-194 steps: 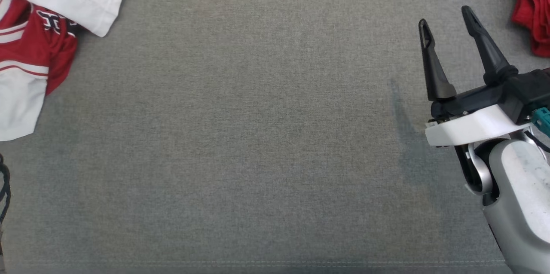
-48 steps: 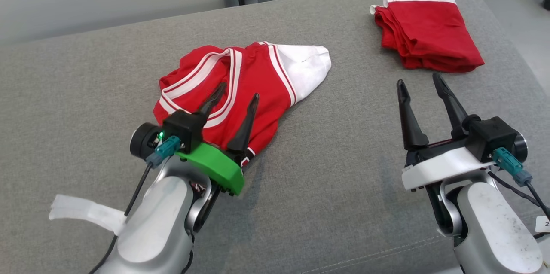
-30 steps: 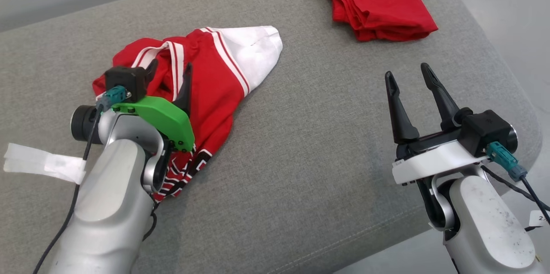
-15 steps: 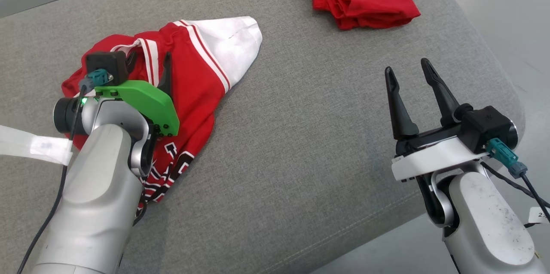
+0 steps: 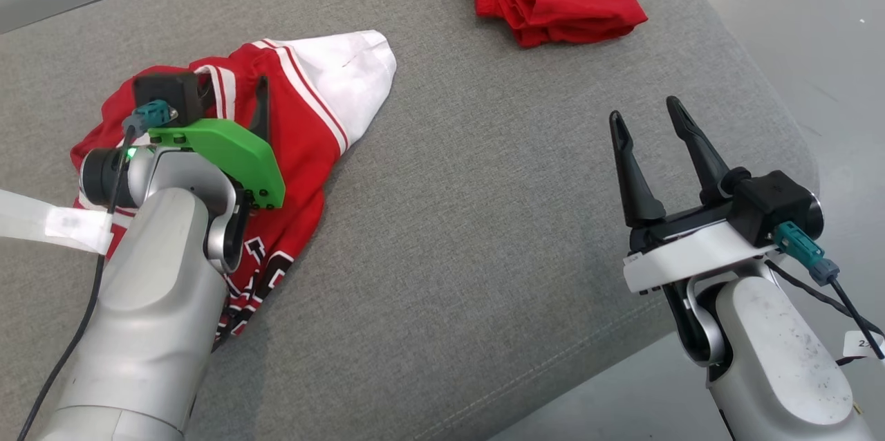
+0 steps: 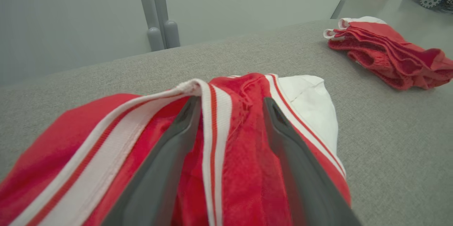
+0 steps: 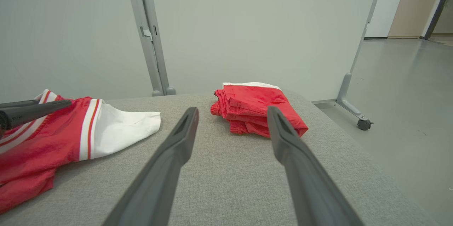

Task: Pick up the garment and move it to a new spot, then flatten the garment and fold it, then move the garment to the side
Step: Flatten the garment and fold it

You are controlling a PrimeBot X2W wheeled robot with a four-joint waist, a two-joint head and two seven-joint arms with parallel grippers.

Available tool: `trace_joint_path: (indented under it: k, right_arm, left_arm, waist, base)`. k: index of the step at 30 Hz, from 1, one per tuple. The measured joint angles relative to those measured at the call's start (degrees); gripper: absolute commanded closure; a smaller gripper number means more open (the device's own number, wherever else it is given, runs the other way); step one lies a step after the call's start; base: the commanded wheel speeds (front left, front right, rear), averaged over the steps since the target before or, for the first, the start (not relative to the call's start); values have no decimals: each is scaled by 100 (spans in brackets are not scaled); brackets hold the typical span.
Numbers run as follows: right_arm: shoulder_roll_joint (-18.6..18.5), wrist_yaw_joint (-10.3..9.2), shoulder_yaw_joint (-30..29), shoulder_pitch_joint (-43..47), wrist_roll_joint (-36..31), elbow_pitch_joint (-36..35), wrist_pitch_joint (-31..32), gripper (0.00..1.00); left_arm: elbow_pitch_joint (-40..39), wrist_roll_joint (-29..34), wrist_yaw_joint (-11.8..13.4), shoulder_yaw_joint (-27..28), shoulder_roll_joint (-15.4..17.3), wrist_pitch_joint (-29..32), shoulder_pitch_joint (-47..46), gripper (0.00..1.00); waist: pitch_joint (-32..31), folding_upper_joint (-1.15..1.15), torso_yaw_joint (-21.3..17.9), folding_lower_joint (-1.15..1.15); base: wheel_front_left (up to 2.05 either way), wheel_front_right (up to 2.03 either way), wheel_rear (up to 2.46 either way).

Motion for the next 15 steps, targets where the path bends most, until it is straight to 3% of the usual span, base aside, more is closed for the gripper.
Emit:
trace_joint_path:
  k: [1,10,15]
  right_arm:
    - [-1,0,-12,0,0,1,0,0]
    - [11,-10,-178,-1,0,0,0,0]
    - [-12,-15,-248,0,-1,1,0,0]
  left_arm:
    - [10,0,0,3,-10,-51,-38,100]
    - [2,-11,-129,-7,-168,-552,-249,100]
    - [-316,-64,-363,-132,-240,-895,-399,100]
  waist:
    - [3,0,-7,0]
    - [-9,0,82,0]
    - [-61,0,264,0]
  base:
    - [0,0,0]
    - [0,0,0]
    - [0,0,0]
